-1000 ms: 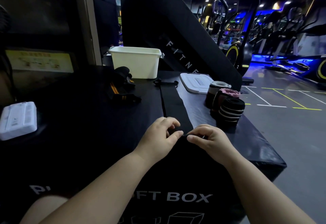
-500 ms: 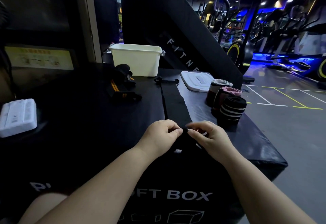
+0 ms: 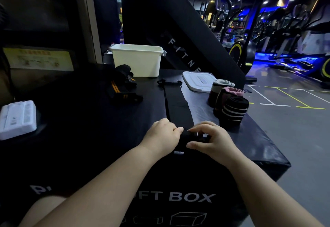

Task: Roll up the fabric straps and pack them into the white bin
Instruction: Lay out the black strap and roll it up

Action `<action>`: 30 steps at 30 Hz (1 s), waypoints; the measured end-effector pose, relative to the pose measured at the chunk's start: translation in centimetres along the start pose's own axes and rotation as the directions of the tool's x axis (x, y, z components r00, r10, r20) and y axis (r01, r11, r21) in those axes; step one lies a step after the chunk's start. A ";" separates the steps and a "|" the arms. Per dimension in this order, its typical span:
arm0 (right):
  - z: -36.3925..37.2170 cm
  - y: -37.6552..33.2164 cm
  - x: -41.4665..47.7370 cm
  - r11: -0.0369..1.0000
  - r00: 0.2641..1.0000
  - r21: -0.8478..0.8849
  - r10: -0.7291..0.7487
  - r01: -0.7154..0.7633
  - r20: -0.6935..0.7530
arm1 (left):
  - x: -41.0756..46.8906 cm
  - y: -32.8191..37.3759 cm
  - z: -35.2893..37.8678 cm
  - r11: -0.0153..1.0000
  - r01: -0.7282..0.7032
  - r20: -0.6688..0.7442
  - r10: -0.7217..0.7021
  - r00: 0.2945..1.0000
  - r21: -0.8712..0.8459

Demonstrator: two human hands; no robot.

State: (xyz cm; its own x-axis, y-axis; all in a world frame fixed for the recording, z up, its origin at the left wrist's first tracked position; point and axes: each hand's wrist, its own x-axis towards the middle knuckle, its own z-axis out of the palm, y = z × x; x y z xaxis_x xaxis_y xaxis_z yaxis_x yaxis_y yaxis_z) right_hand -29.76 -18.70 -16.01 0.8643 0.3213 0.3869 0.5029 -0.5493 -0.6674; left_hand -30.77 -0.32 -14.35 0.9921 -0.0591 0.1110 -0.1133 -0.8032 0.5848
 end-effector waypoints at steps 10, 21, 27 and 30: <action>0.1 0.3 0.0 0.999 0.999 0.020 0.026 -0.027 0.026 | 0.3 -1.6 -0.2 0.990 -0.091 -0.281 0.118 0.952 0.109; 0.4 0.6 0.6 0.999 0.999 -0.025 0.043 -0.044 -0.012 | -0.4 -2.7 -1.0 0.952 -0.171 0.042 0.187 0.981 -0.254; 0.4 0.9 0.3 0.998 0.999 -0.070 0.010 -0.007 0.034 | -0.6 -2.7 -0.9 0.960 -0.203 -0.001 0.207 0.978 -0.191; 0.4 1.2 0.2 0.997 0.999 -0.081 -0.008 0.011 0.048 | -0.4 -2.8 -0.7 0.954 -0.194 -0.001 0.199 0.980 -0.227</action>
State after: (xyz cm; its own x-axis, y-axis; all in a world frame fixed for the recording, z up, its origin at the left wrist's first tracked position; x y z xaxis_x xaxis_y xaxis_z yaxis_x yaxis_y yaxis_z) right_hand -29.03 -18.94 -16.99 0.8594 0.3619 0.3612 0.5113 -0.6060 -0.6094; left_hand -30.88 2.35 -15.41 0.9497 -0.2169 0.2260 -0.3128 -0.6205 0.7191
